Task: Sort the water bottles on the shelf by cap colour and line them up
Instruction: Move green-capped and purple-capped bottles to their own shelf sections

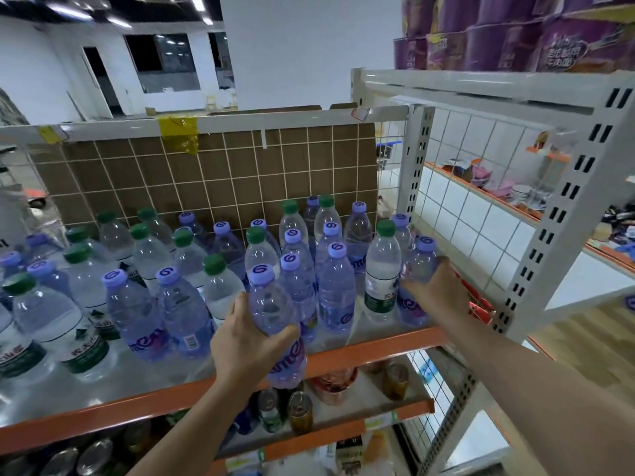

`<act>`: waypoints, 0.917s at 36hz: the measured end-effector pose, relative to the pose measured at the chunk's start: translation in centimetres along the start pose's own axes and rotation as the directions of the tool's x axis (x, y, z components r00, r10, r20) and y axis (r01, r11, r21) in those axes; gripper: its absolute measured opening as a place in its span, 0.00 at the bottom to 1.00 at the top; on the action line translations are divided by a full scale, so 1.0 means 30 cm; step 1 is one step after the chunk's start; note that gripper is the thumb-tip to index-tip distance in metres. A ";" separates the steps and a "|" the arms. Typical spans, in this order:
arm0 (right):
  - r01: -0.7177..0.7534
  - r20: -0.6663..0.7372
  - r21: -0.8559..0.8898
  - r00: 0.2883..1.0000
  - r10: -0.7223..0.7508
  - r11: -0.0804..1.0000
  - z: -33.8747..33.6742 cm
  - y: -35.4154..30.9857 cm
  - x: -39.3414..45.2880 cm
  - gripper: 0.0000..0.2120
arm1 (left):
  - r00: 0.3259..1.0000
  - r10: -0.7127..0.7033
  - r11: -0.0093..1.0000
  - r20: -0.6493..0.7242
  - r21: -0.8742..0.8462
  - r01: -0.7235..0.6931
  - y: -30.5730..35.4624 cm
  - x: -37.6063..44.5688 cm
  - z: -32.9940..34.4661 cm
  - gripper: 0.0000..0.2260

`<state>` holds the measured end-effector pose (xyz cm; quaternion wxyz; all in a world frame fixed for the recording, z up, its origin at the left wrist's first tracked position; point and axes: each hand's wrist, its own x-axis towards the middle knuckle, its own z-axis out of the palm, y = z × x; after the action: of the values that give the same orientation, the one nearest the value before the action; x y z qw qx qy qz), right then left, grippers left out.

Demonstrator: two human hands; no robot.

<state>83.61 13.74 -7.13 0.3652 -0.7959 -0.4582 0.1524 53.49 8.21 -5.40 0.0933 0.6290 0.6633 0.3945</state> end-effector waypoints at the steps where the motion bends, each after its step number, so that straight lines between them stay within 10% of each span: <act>1: -0.001 0.007 0.004 1.000 0.001 1.000 0.005 0.002 0.007 0.36 | 1.000 0.000 1.000 0.003 0.001 0.000 0.000 0.002 0.001 0.31; 9: 0.008 -0.101 0.053 0.995 -0.002 0.999 0.028 -0.004 -0.015 0.43 | 0.998 -0.046 0.999 0.042 -0.023 0.047 -0.037 0.022 0.020 0.21; 15: 0.288 -0.418 -0.131 0.852 -0.316 0.949 0.023 -0.095 -0.076 0.22 | 0.997 -0.059 0.998 0.058 -0.008 0.060 -0.041 0.030 0.029 0.23; 21: 0.548 0.007 -0.005 0.836 -0.548 0.836 0.100 -0.247 -0.157 0.07 | 0.992 -0.088 0.996 0.096 0.033 0.085 -0.059 0.036 0.033 0.24; 33: 0.575 0.444 -0.107 0.758 -0.478 0.811 0.252 -0.434 -0.220 0.33 | 0.982 -0.110 0.994 0.156 0.021 0.108 -0.057 0.037 0.021 0.28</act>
<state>67.66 15.61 -3.55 0.1953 -0.6232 -0.7433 0.1447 52.36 9.65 -6.50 0.1626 0.6214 0.6897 0.3342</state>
